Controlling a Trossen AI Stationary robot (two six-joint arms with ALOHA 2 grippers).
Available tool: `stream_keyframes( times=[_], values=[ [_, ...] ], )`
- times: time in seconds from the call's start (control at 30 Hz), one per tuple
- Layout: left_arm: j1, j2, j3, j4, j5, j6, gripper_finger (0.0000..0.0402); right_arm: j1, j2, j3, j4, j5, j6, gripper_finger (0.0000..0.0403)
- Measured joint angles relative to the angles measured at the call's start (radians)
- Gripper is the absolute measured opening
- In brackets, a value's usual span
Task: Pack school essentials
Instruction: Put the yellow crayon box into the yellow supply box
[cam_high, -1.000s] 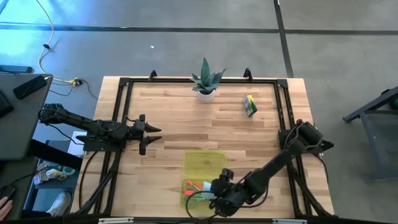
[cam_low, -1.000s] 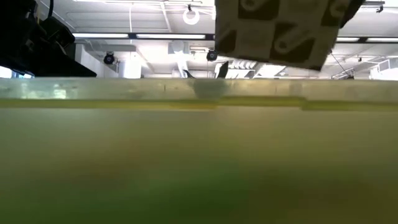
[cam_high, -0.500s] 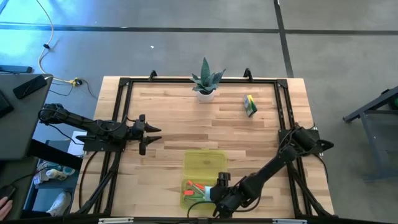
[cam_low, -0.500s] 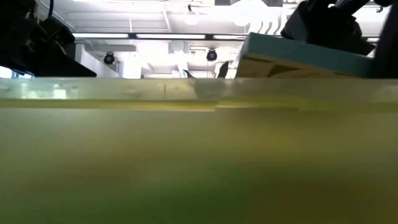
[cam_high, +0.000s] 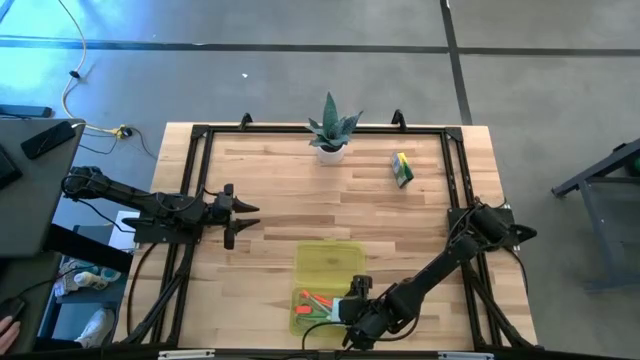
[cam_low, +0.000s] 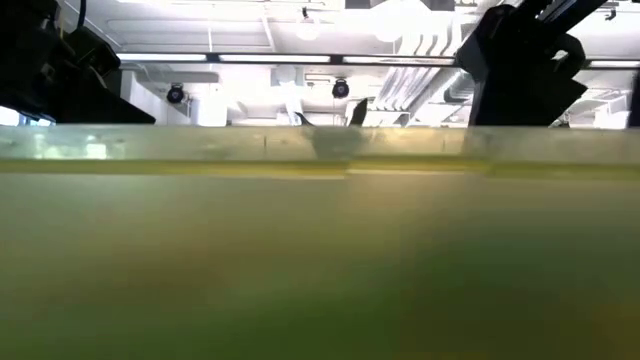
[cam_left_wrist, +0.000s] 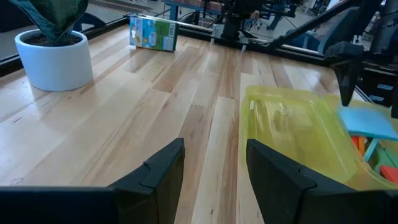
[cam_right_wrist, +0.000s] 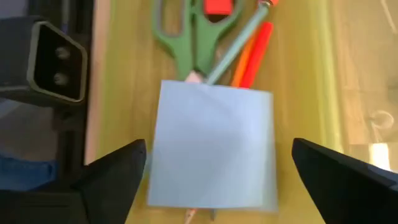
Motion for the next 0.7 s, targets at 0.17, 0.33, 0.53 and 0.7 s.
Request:
stream_keyframes(
  times=[0.17,0.33,0.53,0.7],
  values=[
    [0.000,0.000,0.000,0.000,0.000,0.000,0.0161,0.000,0.000,0.000,-0.015,0.044,0.028,0.0397],
    [0.000,0.000,0.000,0.000,0.000,0.000,0.0161,-0.004,-0.019,0.000,-0.060,0.172,0.102,0.0399],
    [0.000,0.000,0.000,0.000,0.000,0.000,0.0161,-0.019,-0.084,0.000,-0.188,0.387,0.233,0.0399],
    [0.000,0.000,0.000,0.000,0.000,0.000,0.0161,-0.050,-0.139,0.000,-0.370,0.583,0.361,0.0399]
  ],
)
